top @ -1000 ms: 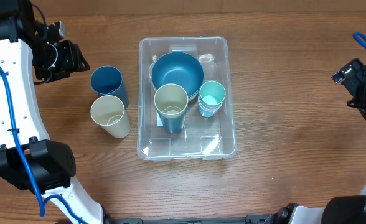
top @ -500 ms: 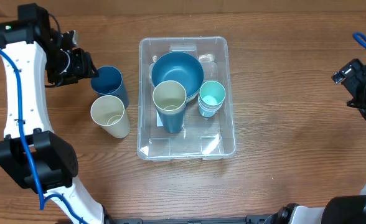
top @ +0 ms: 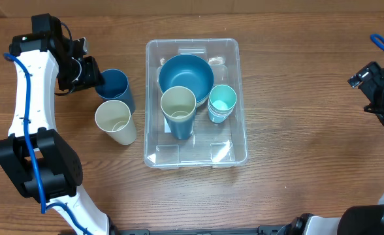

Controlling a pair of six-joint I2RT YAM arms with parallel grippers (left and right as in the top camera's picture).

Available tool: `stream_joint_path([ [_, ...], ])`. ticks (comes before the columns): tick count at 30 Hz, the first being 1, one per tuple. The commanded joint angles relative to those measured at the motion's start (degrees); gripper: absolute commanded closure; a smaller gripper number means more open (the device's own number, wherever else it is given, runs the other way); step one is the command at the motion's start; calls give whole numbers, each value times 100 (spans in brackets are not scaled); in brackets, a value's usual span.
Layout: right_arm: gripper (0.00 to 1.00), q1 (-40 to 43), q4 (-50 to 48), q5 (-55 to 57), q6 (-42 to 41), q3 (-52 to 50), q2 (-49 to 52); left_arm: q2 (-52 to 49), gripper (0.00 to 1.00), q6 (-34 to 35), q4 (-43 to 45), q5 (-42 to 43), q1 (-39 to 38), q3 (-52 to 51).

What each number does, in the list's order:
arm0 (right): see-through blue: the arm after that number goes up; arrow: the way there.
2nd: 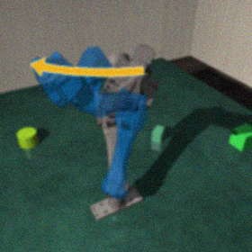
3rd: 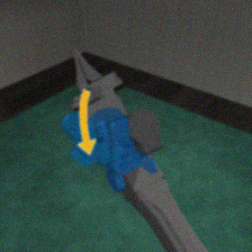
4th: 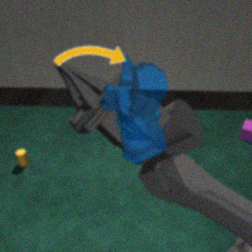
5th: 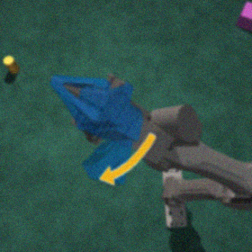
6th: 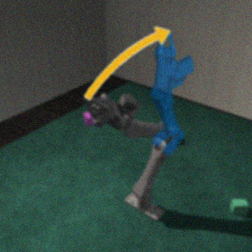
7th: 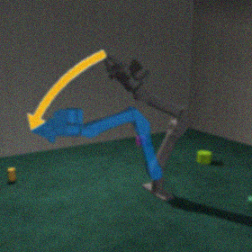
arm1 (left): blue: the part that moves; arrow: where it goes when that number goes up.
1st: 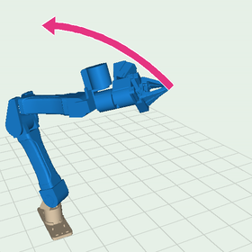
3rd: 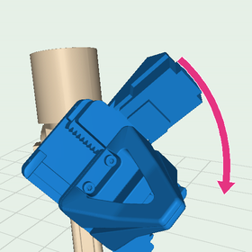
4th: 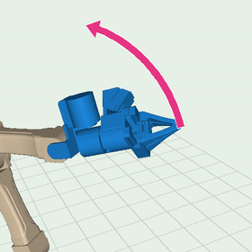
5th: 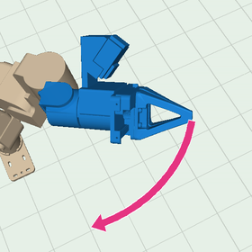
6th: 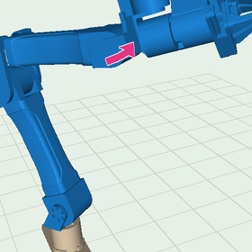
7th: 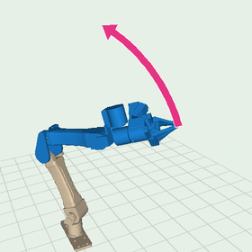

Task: Pack container
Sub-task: 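Move left gripper to the next dark blue cup and grasp it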

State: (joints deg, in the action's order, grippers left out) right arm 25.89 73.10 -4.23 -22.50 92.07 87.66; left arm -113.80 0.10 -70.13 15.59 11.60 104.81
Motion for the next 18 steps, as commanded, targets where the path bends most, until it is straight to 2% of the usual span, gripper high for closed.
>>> stream_joint_path([
  [1, 0, 17, -15, 4, -24, 57, -31, 52, 68, 164, 243, -55, -83, -63],
  [5, 0, 17, -15, 4, -24, 57, -31, 52, 77, 470, 553, -120, -81, -63],
  [10, 0, 17, -15, 4, -24, 57, -31, 52, 82, 785, 872, -116, -87, -63],
  [18, 0, 17, -17, 4, -24, 57, -31, 52, 91, 876, 920, -116, -92, -63],
])
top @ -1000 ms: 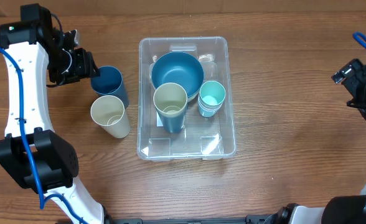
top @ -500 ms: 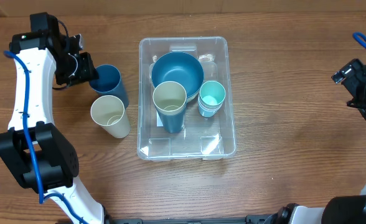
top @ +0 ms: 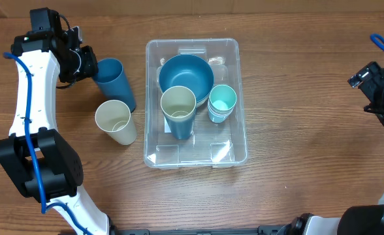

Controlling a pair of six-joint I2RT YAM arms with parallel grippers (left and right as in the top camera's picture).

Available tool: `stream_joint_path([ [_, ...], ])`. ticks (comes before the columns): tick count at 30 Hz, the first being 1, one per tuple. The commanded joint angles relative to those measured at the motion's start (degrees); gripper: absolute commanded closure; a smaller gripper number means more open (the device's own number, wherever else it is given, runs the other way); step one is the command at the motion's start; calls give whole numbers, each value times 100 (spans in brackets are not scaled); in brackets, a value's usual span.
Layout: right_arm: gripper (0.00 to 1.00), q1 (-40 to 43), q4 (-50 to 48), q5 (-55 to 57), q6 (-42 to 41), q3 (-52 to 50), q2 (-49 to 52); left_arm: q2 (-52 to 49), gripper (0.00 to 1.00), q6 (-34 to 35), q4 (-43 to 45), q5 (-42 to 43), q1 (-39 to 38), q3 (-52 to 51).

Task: Pack container
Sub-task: 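Move left gripper to the next dark blue cup and grasp it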

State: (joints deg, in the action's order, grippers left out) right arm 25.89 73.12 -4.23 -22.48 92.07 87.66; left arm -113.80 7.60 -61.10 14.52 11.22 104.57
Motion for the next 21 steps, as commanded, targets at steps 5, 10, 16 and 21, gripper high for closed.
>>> stream_joint_path([
  [5, 0, 17, -17, 4, -26, 57, -31, 52, 94, 122, -24, -9, -55, -39],
  [10, 0, 17, -17, 4, -26, 57, -31, 52, 83, 0, -186, 15, -74, -39],
  [16, 0, 17, -17, 4, -26, 57, -31, 52, 78, -140, -382, -13, -293, -39],
  [21, 0, 17, -17, 4, -26, 57, -31, 52, 77, -138, -385, -59, -466, -39],
])
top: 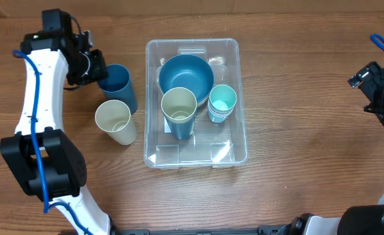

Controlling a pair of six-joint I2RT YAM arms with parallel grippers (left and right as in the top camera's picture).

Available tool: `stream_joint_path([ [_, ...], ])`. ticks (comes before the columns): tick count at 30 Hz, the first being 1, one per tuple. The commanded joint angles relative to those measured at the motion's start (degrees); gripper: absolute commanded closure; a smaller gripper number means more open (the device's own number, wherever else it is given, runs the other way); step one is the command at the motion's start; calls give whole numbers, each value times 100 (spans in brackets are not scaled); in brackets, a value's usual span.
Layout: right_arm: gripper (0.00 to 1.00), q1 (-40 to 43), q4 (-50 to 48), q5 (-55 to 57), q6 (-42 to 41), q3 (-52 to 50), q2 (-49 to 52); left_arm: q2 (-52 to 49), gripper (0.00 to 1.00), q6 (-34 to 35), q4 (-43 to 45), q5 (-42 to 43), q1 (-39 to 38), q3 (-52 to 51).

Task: Pack container
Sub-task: 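Move left gripper to the next dark blue cup and grasp it, then lift the dark blue cup and drop it into the blue cup in the bin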

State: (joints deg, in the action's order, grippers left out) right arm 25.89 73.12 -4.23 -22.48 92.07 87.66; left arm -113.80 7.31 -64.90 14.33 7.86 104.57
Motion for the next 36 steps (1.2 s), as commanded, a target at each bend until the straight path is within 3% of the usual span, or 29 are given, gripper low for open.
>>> stream_joint_path([
  [1, 0, 17, -17, 4, -28, 57, -31, 52, 77, -103, -9, -94, -166, -39],
  [7, 0, 17, -17, 4, -26, 57, -31, 52, 79, -85, -133, -457, -337, -39],
  [18, 0, 17, -20, 4, -26, 57, -31, 52, 96, 66, -234, -721, -339, -39],
  [27, 0, 17, -20, 4, -26, 57, -31, 57, 96, 461, 44, -866, -328, 74],
  [32, 0, 17, -20, 4, -26, 57, -31, 101, 96, 507, -216, -1073, -328, 1021],
  [36, 0, 17, -17, 4, -26, 57, -31, 122, 96, 433, -918, -1071, -328, 2413],
])
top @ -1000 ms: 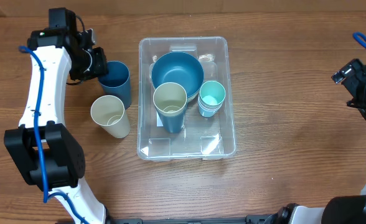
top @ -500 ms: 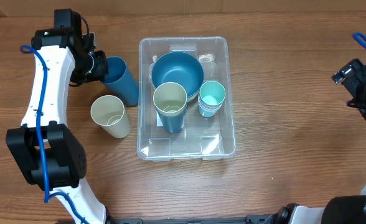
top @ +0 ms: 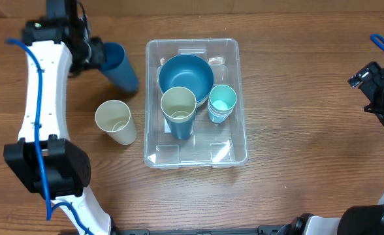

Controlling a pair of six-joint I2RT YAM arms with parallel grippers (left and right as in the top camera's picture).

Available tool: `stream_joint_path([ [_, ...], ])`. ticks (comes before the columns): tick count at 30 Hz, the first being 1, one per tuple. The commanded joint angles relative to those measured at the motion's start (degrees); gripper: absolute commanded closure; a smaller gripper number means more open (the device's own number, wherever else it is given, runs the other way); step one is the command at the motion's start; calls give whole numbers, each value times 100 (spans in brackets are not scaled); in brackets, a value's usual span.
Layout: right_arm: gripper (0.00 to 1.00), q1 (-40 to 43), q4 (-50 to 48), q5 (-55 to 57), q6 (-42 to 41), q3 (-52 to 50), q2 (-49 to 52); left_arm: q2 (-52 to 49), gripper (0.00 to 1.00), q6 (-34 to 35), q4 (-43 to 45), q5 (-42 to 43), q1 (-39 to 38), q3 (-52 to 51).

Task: Pack container
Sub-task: 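Lift the dark blue cup and drop it into the blue cup in the bin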

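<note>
A clear plastic container (top: 179, 154) stands mid-table, holding a blue bowl (top: 185, 77), a pale green cup (top: 178, 109) and a small teal cup (top: 222, 100). Left of it, my left gripper (top: 100, 55) is shut on the rim of a dark blue cup (top: 119, 66), which hangs tilted above the table. A cream cup (top: 115, 121) stands upright on the wood below that. My right gripper (top: 377, 87) sits at the far right edge, far from everything, its fingers unclear.
The white left arm (top: 38, 98) runs down the left side of the table. A blue cable (top: 383, 44) shows at the upper right edge. The wooden table (top: 303, 130) stretches between the container and the right arm.
My left gripper has moved up and toward the far side with the dark blue cup, which now looks raised and tilted, apart from the cream cup. The right arm stayed still.
At first my left gripper was at the dark blue cup's rim, the cup standing beside the cream cup. Over the following moments the cup tilted and shifted slightly in my grip. Now it is held raised, farther back. The container's contents have not changed.
</note>
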State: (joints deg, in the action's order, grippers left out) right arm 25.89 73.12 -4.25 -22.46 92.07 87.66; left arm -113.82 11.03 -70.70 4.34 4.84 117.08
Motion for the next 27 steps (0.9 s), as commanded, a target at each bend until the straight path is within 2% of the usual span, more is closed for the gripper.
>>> stream_joint_path([
  [1, 0, 17, -17, 4, -28, 57, -31, 125, 96, 59, -658, -55, -35, 1722],
  [7, 0, 17, -17, 7, -28, 57, -31, 125, 96, 26, -1996, 299, -280, 3615],
  [12, 0, 17, -17, 7, -28, 57, -31, 157, 96, -136, -2610, 656, -789, 4509],
  [22, 0, 17, -20, 7, -28, 57, -31, 822, 96, -114, -2612, 651, -2085, 4492],
  [27, 0, 17, -17, 7, -28, 57, -31, 1213, 96, -13, -2610, -24, -2417, 4288],
])
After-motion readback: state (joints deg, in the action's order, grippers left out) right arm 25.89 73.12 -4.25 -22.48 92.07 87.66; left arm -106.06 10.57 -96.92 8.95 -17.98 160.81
